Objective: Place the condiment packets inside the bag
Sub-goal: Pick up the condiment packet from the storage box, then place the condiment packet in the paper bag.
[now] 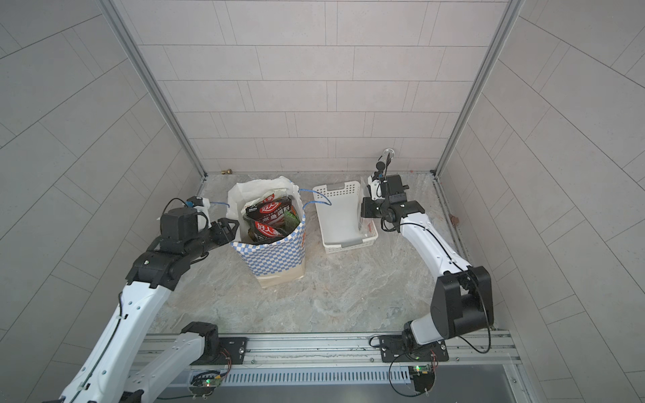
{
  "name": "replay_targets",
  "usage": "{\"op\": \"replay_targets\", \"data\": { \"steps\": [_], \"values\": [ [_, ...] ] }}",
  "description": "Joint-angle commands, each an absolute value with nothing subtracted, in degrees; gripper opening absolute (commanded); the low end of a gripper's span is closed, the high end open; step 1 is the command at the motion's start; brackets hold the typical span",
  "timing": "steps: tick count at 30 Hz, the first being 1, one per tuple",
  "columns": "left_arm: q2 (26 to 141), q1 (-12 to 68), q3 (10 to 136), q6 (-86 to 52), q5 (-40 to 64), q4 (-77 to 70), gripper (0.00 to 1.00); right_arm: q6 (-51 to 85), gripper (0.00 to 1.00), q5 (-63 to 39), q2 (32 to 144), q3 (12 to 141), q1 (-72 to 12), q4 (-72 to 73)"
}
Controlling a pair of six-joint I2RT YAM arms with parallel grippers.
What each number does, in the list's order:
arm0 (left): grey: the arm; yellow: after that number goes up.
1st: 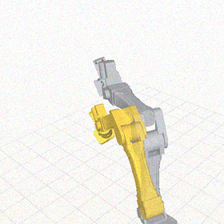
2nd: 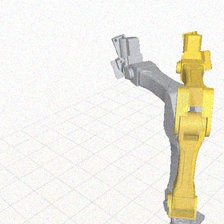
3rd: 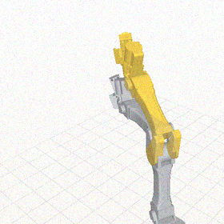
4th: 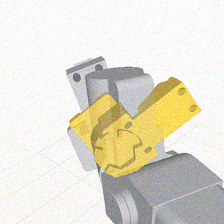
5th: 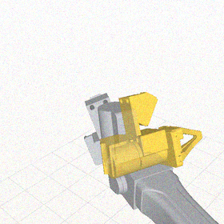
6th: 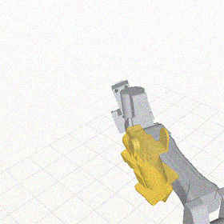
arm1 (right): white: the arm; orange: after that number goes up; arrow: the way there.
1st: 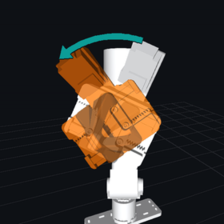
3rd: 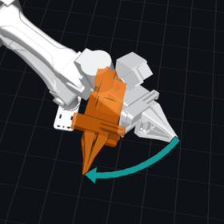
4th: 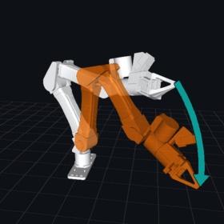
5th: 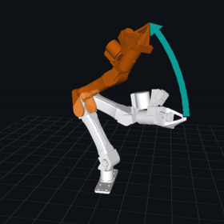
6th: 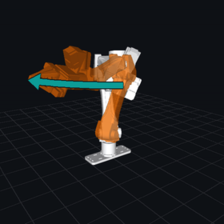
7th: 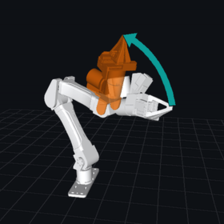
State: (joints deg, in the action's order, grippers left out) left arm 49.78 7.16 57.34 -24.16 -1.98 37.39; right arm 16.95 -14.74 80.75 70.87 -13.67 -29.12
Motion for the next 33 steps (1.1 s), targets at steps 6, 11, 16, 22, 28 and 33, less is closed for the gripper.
{"op": "replay_targets", "data": {
  "steps": [6,11,16,22,28,33],
  "values": [
    [50.97,7.18,61.90,-20.87,-9.89,39.88,0.70,18.24,0.00,-14.30,67.43,79.33,-17.89,-23.67],
    [53.99,6.65,64.44,-21.75,-10.26,39.00,0.72,19.11,0.00,-12.84,65.36,86.98,-24.87,-22.14],
    [57.41,5.60,65.11,-23.23,-7.80,38.03,0.69,21.92,0.00,-13.17,68.44,92.64,-36.25,-15.56],
    [56.64,4.40,62.73,-23.49,-6.15,37.24,0.53,30.34,0.00,-13.57,76.67,96.32,-43.04,-5.72],
    [54.18,4.22,60.77,-23.19,-5.84,37.61,0.37,32.65,0.00,-13.71,87.51,102.34,-46.45,-0.40],
    [53.12,4.22,59.24,-23.58,-5.19,37.32,0.22,37.22,0.00,-17.57,98.06,109.13,-47.68,1.49]
  ]
}}
